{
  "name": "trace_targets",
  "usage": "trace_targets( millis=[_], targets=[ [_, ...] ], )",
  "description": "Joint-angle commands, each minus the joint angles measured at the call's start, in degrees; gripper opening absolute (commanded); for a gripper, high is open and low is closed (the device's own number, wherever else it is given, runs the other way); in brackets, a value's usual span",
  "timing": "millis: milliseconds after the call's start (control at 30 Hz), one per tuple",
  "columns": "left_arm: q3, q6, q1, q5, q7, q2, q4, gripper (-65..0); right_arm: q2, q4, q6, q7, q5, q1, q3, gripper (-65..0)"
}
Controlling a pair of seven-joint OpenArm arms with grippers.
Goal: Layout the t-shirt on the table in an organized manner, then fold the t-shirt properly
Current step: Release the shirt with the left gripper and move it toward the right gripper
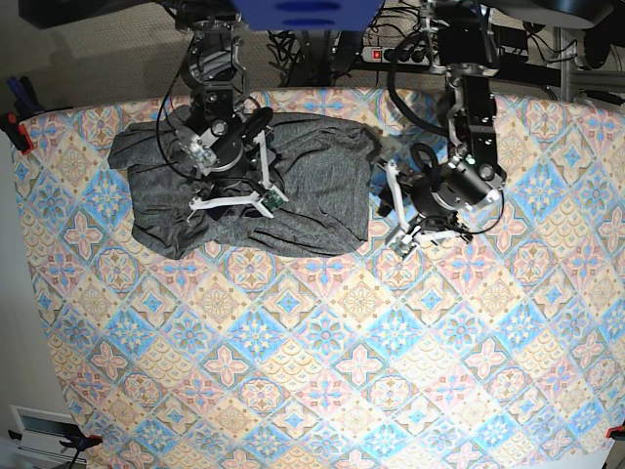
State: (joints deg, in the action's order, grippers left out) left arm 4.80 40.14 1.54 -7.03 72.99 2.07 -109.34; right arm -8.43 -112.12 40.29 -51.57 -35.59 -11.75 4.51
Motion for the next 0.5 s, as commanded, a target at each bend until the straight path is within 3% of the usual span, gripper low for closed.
trace_targets(
  millis=[0, 100, 233, 367, 467],
  targets=[
    [0.52, -0.14, -0.79, -0.58, -0.77, -0.26, -1.39, -37.0, -0.15, -1.16, -0.29, 0.45, 0.3, 0.28, -1.04, -27.8],
    [1.84, -0.14, -0.27, -2.42, -0.68, -0.53, -1.21, -35.2, -0.15, -1.16, -0.29, 0.71, 0.3, 0.36, -4.12, -27.1],
    [9.22, -0.14, 1.76, -12.53, -0.68, -0.35, -0.24, -27.3, 1.09, -1.16, -0.29, 0.8, 0.3, 0.36, -8.07, -27.1],
    [15.55, -0.14, 2.28, -23.26, -0.68, 0.09, 8.55, -22.2, 1.44, -1.16, -0.29, 0.8, 0.3, 0.45, -9.48, -27.1],
    [15.03, -0.14, 2.02, -28.71, -1.3, 3.08, 18.13, -23.0, 1.44, -1.51, -0.29, 0.8, 0.3, 0.45, -9.48, -27.1]
  ],
)
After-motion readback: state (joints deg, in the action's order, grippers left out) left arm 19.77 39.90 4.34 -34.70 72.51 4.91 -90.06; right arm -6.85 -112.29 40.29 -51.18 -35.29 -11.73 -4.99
